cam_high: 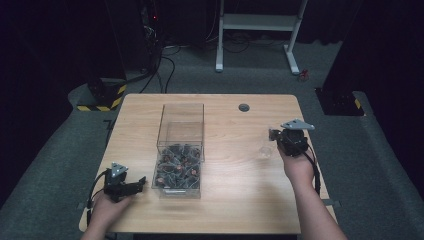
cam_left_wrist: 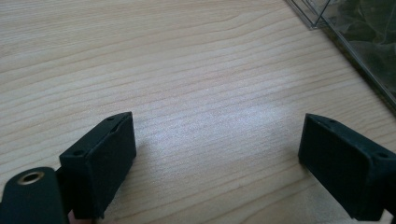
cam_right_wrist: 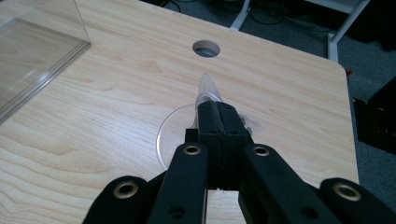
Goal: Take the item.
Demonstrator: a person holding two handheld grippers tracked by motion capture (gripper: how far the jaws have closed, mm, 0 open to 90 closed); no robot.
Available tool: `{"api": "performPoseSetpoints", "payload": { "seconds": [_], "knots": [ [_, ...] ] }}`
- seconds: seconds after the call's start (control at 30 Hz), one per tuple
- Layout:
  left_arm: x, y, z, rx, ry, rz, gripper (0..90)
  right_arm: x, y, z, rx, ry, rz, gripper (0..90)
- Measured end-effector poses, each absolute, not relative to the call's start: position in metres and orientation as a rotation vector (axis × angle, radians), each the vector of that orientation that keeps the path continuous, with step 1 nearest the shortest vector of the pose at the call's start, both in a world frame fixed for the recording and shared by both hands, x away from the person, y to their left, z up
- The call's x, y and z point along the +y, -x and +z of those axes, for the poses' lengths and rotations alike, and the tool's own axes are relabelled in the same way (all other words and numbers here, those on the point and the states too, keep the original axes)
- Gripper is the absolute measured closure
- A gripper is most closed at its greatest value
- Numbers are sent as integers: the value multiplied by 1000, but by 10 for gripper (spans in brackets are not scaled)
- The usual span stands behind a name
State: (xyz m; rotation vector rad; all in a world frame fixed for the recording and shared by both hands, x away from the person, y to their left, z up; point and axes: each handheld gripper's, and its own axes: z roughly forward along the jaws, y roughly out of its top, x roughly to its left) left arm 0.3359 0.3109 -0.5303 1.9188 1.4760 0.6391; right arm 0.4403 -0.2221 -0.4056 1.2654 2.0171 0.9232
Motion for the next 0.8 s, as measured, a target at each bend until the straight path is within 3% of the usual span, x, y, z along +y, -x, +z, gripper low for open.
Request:
{"api": "performPoseSetpoints", "payload": {
  "seconds": [0.8],
  "knots": [
    [311, -336, -530, 1476, -1919, 639, 115, -218, -451, -431, 2099, -1315, 835, 900]
  ]
}}
